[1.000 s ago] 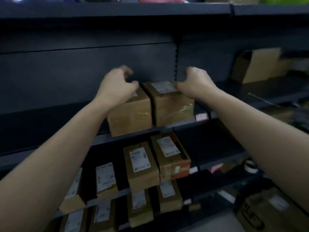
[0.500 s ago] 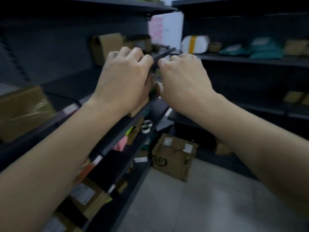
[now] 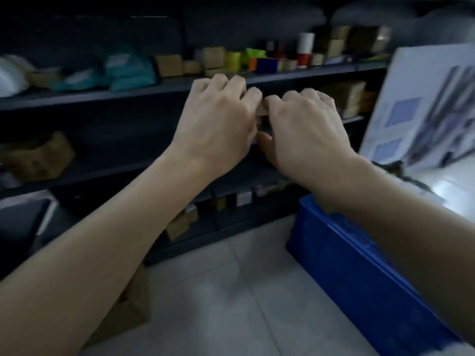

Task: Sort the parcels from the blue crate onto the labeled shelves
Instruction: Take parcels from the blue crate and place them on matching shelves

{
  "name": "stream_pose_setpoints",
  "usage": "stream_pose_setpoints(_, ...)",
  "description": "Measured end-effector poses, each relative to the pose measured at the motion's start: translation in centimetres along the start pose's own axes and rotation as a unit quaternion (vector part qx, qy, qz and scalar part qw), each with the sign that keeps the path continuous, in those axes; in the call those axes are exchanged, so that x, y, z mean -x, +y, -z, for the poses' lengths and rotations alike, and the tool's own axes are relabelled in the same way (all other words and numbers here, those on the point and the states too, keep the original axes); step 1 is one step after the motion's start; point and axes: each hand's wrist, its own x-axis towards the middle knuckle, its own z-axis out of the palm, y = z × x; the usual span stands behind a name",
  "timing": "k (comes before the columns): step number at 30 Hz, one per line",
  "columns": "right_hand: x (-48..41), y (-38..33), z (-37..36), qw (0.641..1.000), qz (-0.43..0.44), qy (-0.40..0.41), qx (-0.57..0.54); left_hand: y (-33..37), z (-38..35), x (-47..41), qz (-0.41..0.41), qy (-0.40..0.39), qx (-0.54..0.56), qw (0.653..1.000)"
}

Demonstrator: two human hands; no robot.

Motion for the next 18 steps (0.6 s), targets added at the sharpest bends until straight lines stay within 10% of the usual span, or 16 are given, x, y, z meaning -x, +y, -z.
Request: stream_pose_setpoints(18,-2.3,30.4,-13.7,0.903,-0.384,-0.104,0.163,20.3,-26.3,-24.3,-0.216,-0.022,0.283,0.934)
